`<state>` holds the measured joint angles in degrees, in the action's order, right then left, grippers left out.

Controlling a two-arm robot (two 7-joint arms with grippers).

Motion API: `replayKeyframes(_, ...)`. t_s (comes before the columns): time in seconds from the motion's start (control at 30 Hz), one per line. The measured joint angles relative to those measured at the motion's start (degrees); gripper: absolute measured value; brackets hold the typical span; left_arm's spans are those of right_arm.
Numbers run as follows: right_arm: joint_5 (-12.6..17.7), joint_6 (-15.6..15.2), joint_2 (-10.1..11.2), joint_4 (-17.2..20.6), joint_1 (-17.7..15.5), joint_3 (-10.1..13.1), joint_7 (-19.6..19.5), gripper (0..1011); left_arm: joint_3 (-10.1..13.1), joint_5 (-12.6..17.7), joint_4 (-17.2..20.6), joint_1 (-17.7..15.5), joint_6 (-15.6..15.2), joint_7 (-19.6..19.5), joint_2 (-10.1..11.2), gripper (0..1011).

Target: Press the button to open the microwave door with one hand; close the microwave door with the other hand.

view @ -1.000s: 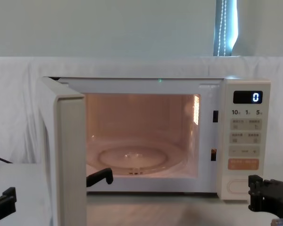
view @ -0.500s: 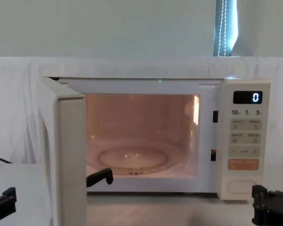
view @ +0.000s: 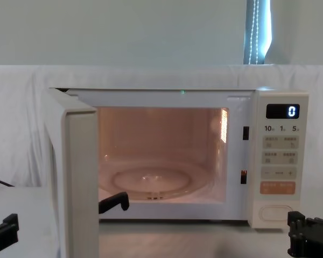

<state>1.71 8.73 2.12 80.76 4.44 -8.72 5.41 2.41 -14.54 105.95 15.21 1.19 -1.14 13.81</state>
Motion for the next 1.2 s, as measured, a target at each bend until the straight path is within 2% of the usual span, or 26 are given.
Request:
replayKeyframes(0.13,0.0,0.0,0.0,0.0,0.0,0.0,0.0,0,0.0,0.0,0.0,0.0,0.0,0.0,0.0,1001)
replayKeyframes(0.23,0.0,-0.1,0.0,0.0,0.0,0.0,0.0,0,0.0,0.0,0.0,0.0,0.0,0.0,0.0,961)
replayKeyframes(0.43,0.0,-0.1,0.0,0.1,0.0,0.0,0.0,0,0.0,0.0,0.0,0.0,0.0,0.0,0.0,789)
replayKeyframes(0.53,0.0,-0.2,0.0,0.1,0.0,0.0,0.0,0,0.0,0.0,0.0,0.0,0.0,0.0,0.0,734)
replayKeyframes(0.7,0.0,-0.2,0.0,0.1,0.0,0.0,0.0,0,0.0,0.0,0.0,0.0,0.0,0.0,0.0,547)
replayKeyframes(0.77,0.0,-0.2,0.0,0.1,0.0,0.0,0.0,0,0.0,0.0,0.0,0.0,0.0,0.0,0.0,504)
replayKeyframes(0.83,0.0,-0.2,0.0,0.1,0.0,0.0,0.0,0,0.0,0.0,0.0,0.0,0.0,0.0,0.0,401)
replayKeyframes(0.87,0.0,-0.2,0.0,0.1,0.0,0.0,0.0,0,0.0,0.0,0.0,0.0,0.0,0.0,0.0,401)
replayKeyframes(0.97,0.0,-0.2,0.0,0.1,0.0,0.0,0.0,0,0.0,0.0,0.0,0.0,0.0,0.0,0.0,275)
replayKeyframes(1.03,0.0,-0.2,0.0,0.1,0.0,0.0,0.0,0,0.0,0.0,0.0,0.0,0.0,0.0,0.0,237)
replayKeyframes(1.2,0.0,-0.2,0.0,0.1,0.0,0.0,0.0,0,0.0,0.0,0.0,0.0,0.0,0.0,0.0,71)
